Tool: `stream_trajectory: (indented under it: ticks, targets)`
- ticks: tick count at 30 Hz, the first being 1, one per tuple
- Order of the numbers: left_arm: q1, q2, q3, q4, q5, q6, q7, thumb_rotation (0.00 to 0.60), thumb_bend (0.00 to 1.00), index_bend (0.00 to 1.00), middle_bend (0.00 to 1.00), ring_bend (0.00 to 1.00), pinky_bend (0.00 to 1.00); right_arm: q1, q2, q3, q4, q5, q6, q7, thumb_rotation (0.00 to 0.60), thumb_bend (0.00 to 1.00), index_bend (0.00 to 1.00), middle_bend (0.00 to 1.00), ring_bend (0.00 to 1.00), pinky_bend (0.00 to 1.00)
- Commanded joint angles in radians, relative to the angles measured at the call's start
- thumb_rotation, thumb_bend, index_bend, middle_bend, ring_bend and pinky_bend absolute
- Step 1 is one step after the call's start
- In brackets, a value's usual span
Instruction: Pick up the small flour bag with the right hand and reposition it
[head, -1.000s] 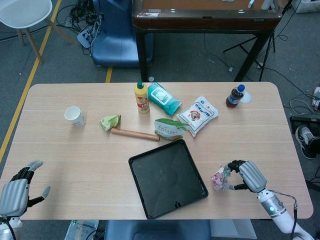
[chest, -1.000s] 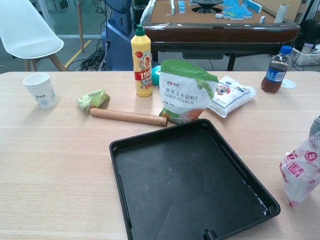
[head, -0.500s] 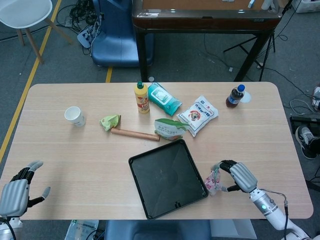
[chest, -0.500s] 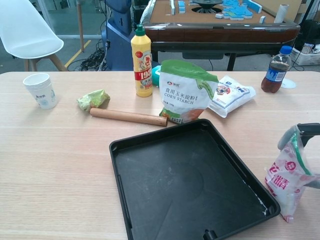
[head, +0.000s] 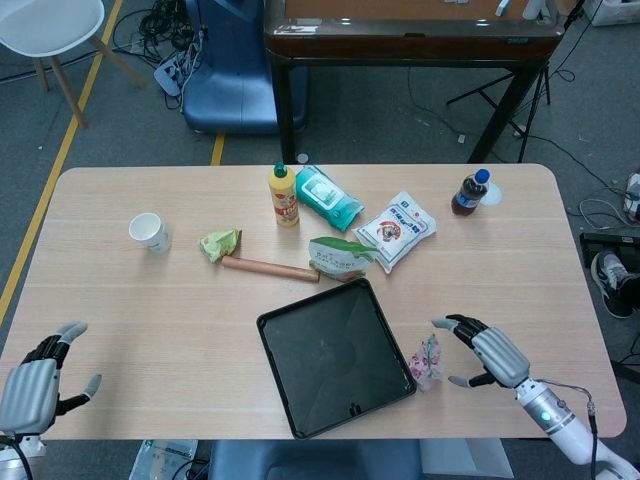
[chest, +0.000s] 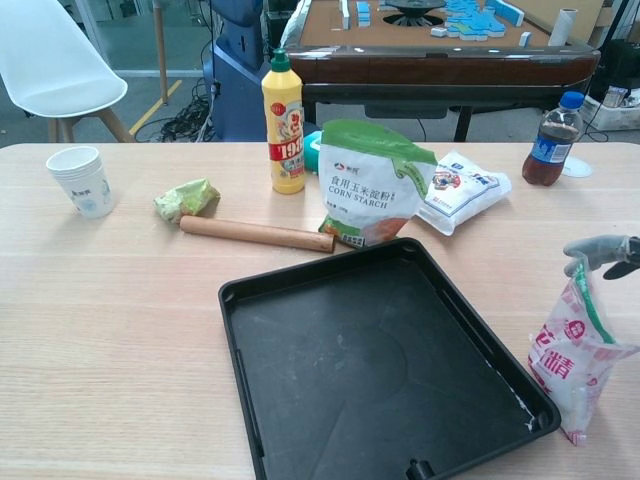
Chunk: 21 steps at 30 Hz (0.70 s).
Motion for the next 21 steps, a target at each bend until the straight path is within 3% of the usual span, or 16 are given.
stream_trajectory:
  ticks: [1,11,21]
  targets:
    - [0.002,0.001,0.002,-0.007,0.003,0.004,0.009,0.6,0.24,0.18,0.18,0.2,0.27,0.043,0.055,0.007,-0.043,0.012,-0.055,0.049,0.6,0.04,0.05,0.23,0.13,0.19]
    - [0.009,0.008,0.005,-0.032,0.005,0.017,0.043,0.6,0.24,0.18,0.18,0.2,0.27,0.182,0.117,-0.02,-0.1,-0.047,-0.187,0.155,0.6,0.04,0.1,0.26,0.13,0.19]
    - [0.009,0.009,0.01,-0.042,0.003,0.01,0.062,0.6,0.24,0.17,0.18,0.2,0.27,0.249,0.099,-0.062,-0.107,-0.094,-0.236,0.222,0.6,0.04,0.1,0.26,0.13,0.19]
